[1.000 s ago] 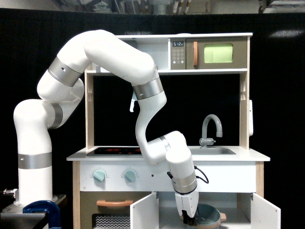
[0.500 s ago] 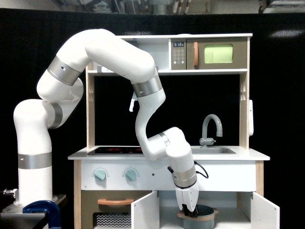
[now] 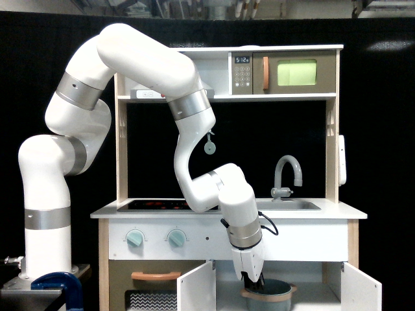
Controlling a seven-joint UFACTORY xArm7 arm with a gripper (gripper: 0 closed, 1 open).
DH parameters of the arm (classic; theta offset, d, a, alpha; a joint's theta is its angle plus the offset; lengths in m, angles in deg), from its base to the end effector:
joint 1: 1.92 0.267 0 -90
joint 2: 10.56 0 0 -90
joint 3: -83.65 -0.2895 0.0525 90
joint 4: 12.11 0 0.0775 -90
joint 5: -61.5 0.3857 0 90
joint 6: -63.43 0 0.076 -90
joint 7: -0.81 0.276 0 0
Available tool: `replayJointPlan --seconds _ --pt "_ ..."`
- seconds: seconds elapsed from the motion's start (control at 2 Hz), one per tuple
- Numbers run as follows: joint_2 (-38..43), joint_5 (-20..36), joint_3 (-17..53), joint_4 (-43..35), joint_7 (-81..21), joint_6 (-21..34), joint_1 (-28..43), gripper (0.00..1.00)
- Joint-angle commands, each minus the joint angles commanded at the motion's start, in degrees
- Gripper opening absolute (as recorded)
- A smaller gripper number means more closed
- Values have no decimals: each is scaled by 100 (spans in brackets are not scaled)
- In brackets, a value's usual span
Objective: Put the bowl inside the kitchen cabinet
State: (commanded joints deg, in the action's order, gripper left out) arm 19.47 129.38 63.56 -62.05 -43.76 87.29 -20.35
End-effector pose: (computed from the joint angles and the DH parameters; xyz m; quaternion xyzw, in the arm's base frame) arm 0.4876 0.0949 -0.0914 -0.9403 0.1743 -0.0533 0.2875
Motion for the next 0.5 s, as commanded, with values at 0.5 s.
replayJointPlan --seconds 0.5 --pt "-3103 -2216 1049 701 1674 2764 -826 0"
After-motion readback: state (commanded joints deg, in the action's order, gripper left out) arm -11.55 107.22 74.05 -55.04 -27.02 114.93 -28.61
